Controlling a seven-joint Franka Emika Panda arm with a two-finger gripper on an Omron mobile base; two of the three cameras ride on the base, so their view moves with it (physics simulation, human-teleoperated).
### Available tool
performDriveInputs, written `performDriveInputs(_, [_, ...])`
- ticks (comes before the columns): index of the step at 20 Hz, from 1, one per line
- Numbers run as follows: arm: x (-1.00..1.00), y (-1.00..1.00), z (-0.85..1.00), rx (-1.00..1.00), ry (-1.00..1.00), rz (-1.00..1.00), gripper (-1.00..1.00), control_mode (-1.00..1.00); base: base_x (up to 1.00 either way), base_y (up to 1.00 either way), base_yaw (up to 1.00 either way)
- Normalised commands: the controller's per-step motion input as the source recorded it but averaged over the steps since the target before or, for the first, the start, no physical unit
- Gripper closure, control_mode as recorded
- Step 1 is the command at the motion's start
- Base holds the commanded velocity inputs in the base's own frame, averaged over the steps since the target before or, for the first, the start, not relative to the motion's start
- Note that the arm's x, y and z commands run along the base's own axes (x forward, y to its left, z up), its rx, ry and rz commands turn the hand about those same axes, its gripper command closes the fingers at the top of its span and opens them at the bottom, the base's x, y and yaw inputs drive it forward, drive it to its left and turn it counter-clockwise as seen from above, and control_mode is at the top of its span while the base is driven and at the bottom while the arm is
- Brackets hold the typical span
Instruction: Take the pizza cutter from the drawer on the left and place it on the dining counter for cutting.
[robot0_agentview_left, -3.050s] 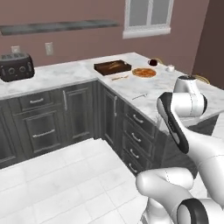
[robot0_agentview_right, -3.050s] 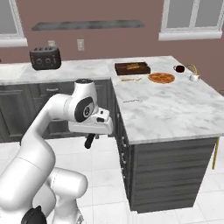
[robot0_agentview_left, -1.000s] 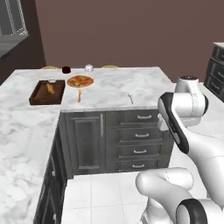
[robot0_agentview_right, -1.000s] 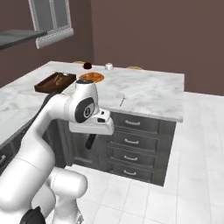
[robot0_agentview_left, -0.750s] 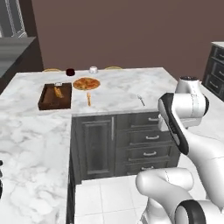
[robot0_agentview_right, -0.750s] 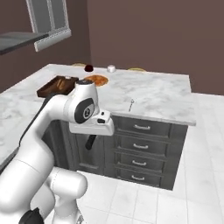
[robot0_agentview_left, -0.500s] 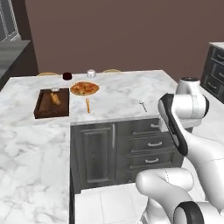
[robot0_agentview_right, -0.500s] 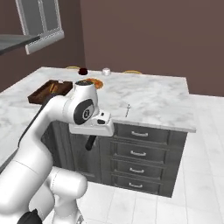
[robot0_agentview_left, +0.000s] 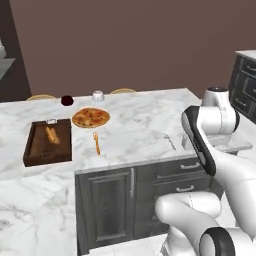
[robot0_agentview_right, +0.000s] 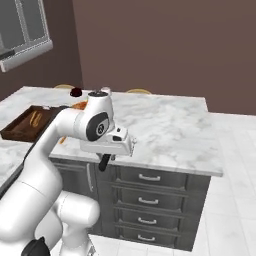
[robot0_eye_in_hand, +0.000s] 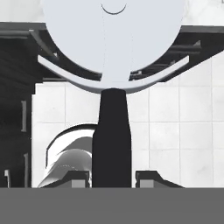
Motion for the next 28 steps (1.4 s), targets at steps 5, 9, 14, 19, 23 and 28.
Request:
performDriveInputs(5, [0.0, 0.0, 0.0, 0.0, 0.0, 0.0, 1.0, 1.0, 0.34, 0.4, -0.13])
performDriveInputs(9, [0.0, 0.0, 0.0, 0.0, 0.0, 0.0, 1.0, 1.0, 0.16, 0.51, -0.05])
performDriveInputs(14, [0.0, 0.0, 0.0, 0.0, 0.0, 0.0, 1.0, 1.0, 0.32, 0.49, -0.06])
performDriveInputs(19, [0.0, 0.0, 0.0, 0.0, 0.0, 0.0, 1.0, 1.0, 0.61, 0.04, -0.01])
performDriveInputs(23, [0.0, 0.0, 0.0, 0.0, 0.0, 0.0, 1.0, 1.0, 0.71, 0.0, 0.0])
performDriveInputs(28, [0.0, 0.0, 0.0, 0.0, 0.0, 0.0, 1.0, 1.0, 0.62, 0.0, 0.0])
